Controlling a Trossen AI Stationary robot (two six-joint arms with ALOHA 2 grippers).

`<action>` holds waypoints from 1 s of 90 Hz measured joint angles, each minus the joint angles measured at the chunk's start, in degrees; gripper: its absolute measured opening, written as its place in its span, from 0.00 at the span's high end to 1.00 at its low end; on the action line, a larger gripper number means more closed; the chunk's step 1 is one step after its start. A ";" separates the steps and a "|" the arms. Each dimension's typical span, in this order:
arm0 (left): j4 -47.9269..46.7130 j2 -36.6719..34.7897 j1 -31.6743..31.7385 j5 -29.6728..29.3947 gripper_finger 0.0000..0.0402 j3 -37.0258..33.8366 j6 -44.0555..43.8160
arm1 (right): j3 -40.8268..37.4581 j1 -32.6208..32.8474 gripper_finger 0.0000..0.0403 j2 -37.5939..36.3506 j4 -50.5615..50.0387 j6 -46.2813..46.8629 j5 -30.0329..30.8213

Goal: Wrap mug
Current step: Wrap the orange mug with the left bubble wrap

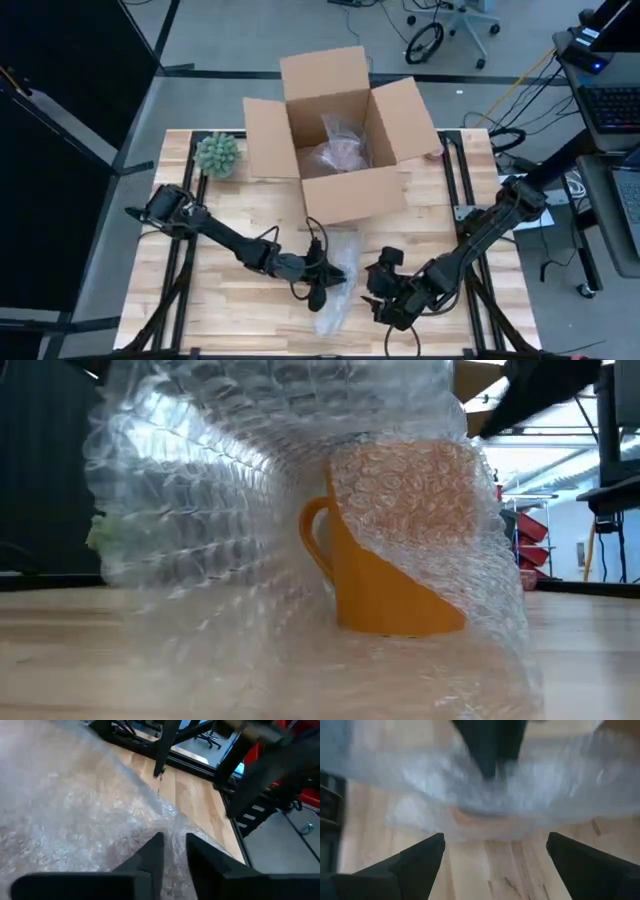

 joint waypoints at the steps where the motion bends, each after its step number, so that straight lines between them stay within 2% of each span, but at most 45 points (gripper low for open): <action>1: 0.00 0.00 0.00 0.07 0.77 0.00 0.01 | 0.40 -0.25 0.15 0.00 0.10 -0.43 0.02; 14: -0.09 0.00 0.17 0.40 0.64 0.00 0.09 | 2.84 -4.75 0.15 0.30 0.66 -2.71 -0.11; 25: -0.13 0.00 0.13 0.42 0.58 0.00 1.28 | 2.80 -8.37 0.15 0.75 0.35 -3.05 -0.82; 32: -0.12 0.00 0.23 0.41 0.56 0.00 1.26 | 2.20 -10.11 0.15 1.96 0.61 -4.19 -4.07; 43: -0.16 0.00 0.42 0.39 0.54 0.00 1.23 | 0.22 -10.38 0.15 3.54 0.55 -5.70 -9.19; 68: 2.11 -0.10 0.42 0.39 0.54 0.00 1.20 | -3.05 -11.08 0.15 3.63 2.53 -2.92 -9.83; 90: 0.82 -3.63 -0.53 2.39 0.54 1.56 1.04 | -3.85 -11.92 0.15 3.63 1.21 -2.61 -11.33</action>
